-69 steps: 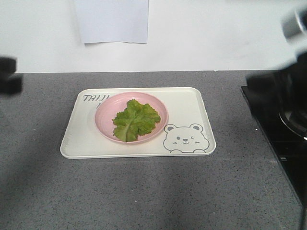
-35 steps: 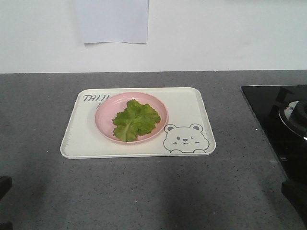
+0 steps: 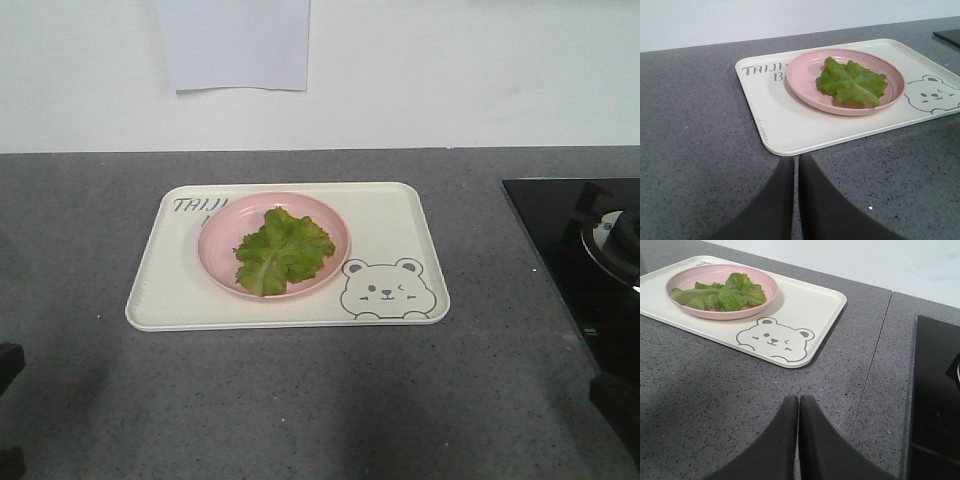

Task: Transfer vegetables to tray and serve

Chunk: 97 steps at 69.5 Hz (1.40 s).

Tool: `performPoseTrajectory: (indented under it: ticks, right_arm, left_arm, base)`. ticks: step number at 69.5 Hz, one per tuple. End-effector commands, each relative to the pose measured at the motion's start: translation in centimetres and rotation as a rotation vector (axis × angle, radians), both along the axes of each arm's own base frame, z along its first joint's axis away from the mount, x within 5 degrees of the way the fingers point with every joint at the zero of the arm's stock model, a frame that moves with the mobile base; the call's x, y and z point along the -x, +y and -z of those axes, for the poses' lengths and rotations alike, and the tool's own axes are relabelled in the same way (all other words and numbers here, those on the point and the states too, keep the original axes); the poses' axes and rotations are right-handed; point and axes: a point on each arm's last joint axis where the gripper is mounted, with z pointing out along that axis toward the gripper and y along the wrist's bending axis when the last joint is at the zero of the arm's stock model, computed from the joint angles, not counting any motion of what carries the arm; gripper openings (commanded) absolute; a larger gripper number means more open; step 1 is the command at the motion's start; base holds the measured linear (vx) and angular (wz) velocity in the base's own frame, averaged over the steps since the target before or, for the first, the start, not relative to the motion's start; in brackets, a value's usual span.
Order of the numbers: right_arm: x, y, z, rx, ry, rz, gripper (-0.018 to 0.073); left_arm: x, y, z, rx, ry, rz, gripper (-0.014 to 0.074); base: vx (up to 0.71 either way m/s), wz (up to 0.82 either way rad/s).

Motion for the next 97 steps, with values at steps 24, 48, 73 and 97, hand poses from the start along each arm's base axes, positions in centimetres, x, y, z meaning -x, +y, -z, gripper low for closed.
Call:
performPoseTrajectory:
  ticks: [24, 48, 73, 97]
  right_arm:
    - [-0.3, -0.1, -1.3, -0.024, -0.071, 0.027, -0.0005]
    - [-0.3, -0.1, -1.3, -0.024, -0.071, 0.027, -0.0005]
    - [-0.3, -0.1, -1.3, -0.024, -0.071, 0.027, -0.0005]
    - [-0.3, -0.1, -1.3, -0.023, -0.068, 0.026, -0.0006]
  left_arm:
    - [-0.2, -0.2, -1.6, -0.039, -0.122, 0.031, -0.0006]
    - [1.8, 2.2, 1.2, 0.014, -0.285, -0.161, -0.0006]
    - [4.6, 3.3, 6.2, 0.093, -0.343, -0.300, -0.0006]
    - [4.6, 3.4, 6.3, 0.095, -0.325, -0.310, -0.0006]
  base:
    - [0.00, 0.00]
    - [0.00, 0.00]
    - [0.00, 0.00]
    - [0.00, 0.00]
